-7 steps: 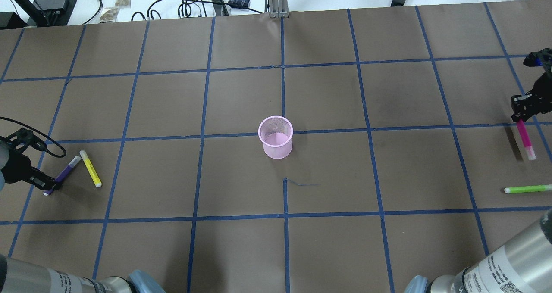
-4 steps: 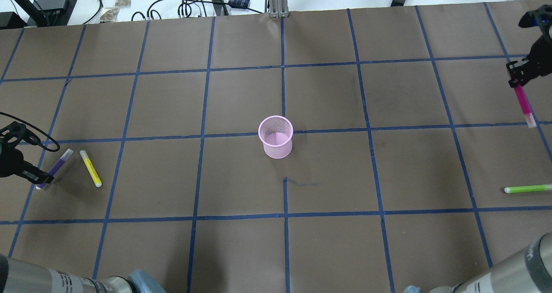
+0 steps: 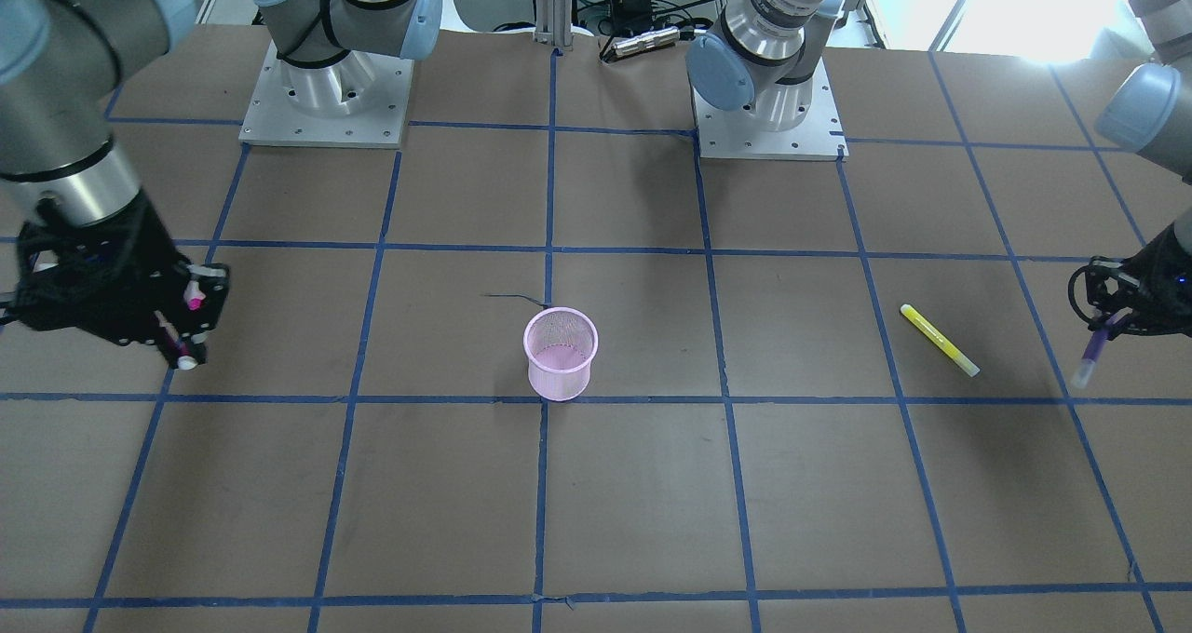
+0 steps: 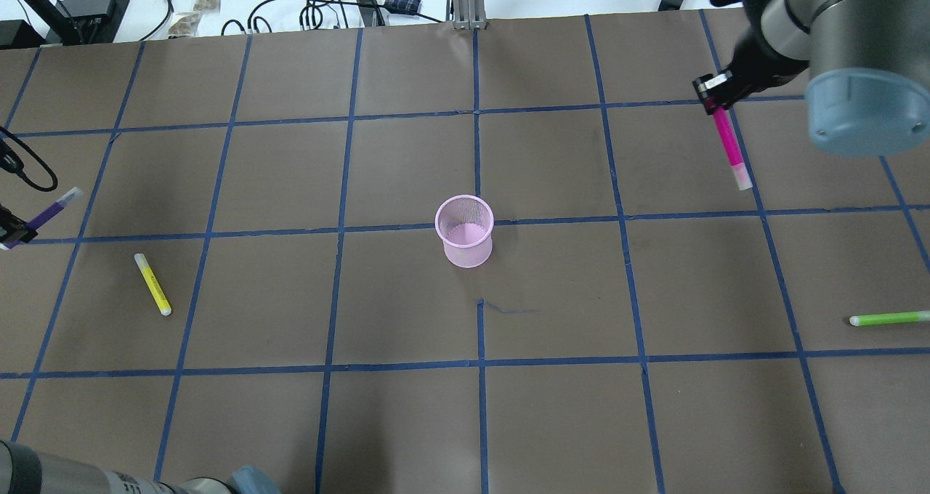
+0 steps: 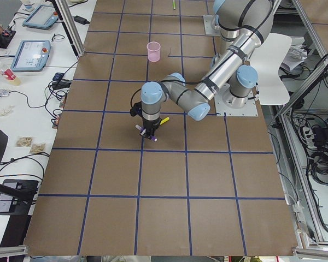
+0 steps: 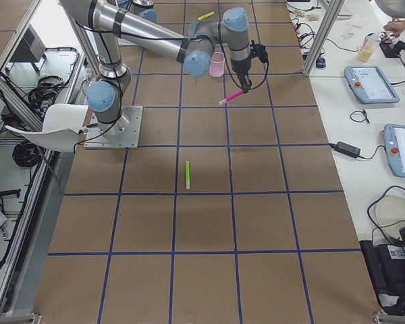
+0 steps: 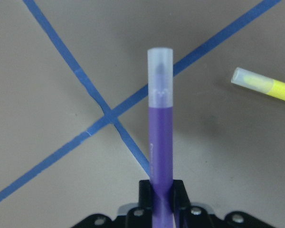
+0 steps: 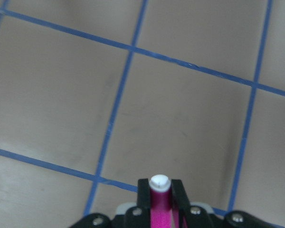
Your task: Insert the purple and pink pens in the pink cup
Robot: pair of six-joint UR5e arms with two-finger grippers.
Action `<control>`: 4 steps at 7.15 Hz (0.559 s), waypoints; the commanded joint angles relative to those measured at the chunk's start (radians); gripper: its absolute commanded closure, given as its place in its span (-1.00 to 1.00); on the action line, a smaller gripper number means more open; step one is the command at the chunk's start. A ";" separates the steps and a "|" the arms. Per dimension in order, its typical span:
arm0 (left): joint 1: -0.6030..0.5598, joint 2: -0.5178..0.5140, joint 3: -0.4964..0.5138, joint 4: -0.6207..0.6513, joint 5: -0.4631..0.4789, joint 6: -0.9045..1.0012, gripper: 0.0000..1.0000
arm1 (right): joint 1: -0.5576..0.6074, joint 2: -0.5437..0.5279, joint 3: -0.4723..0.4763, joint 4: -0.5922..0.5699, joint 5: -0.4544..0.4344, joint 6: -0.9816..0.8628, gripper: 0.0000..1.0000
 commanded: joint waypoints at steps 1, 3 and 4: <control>-0.150 0.052 0.157 -0.187 0.114 0.006 1.00 | 0.238 0.002 0.012 -0.148 -0.007 0.213 1.00; -0.233 0.093 0.191 -0.241 0.154 -0.005 1.00 | 0.338 0.066 0.012 -0.324 -0.008 0.331 1.00; -0.276 0.110 0.191 -0.241 0.188 -0.007 1.00 | 0.388 0.104 0.012 -0.422 -0.009 0.379 1.00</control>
